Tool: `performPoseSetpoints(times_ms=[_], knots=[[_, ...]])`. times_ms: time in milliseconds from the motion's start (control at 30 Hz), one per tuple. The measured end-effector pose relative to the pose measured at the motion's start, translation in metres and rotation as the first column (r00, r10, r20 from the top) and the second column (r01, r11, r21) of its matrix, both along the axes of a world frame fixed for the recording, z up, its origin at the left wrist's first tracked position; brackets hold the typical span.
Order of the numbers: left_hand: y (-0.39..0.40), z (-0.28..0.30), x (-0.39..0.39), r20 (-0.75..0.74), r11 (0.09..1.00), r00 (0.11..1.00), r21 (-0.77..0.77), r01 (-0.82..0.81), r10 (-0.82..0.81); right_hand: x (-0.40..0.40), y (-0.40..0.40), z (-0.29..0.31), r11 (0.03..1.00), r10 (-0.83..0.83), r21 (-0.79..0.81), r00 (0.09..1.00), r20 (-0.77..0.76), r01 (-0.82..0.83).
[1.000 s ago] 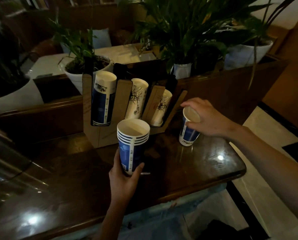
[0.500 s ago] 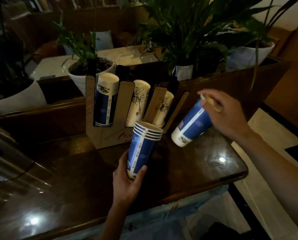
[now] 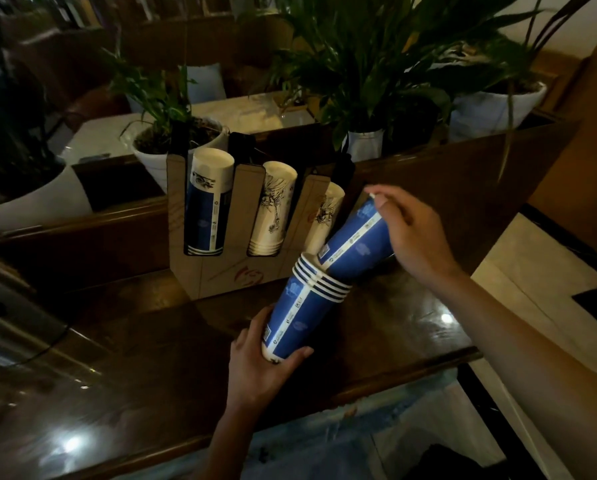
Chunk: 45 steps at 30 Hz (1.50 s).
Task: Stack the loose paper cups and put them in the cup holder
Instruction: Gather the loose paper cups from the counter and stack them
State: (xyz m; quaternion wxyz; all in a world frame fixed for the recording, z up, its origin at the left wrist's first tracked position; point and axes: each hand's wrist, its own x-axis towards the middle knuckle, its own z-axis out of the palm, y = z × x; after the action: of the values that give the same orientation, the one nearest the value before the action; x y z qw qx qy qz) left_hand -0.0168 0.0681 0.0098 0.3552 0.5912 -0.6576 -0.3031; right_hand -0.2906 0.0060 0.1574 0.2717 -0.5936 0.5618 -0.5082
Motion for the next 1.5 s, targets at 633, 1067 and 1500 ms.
performPoseSetpoints(times_ms=[633,1067,1500], knots=[[-0.005,-0.007,0.001,0.114,1.000,0.993,-0.004,-0.014,0.014,0.049,0.001,-0.036,0.972,0.230,0.055,0.971,-0.071,-0.226],[-0.007,-0.007,-0.006,0.078,0.992,0.990,0.043,-0.120,0.116,0.082,-0.005,-0.029,0.919,0.394,0.126,0.864,-0.313,-0.374],[-0.009,-0.015,-0.003,0.029,0.971,0.988,0.181,-0.155,0.152,0.102,-0.005,-0.021,0.937,0.314,-0.026,0.874,-0.370,-0.348]])
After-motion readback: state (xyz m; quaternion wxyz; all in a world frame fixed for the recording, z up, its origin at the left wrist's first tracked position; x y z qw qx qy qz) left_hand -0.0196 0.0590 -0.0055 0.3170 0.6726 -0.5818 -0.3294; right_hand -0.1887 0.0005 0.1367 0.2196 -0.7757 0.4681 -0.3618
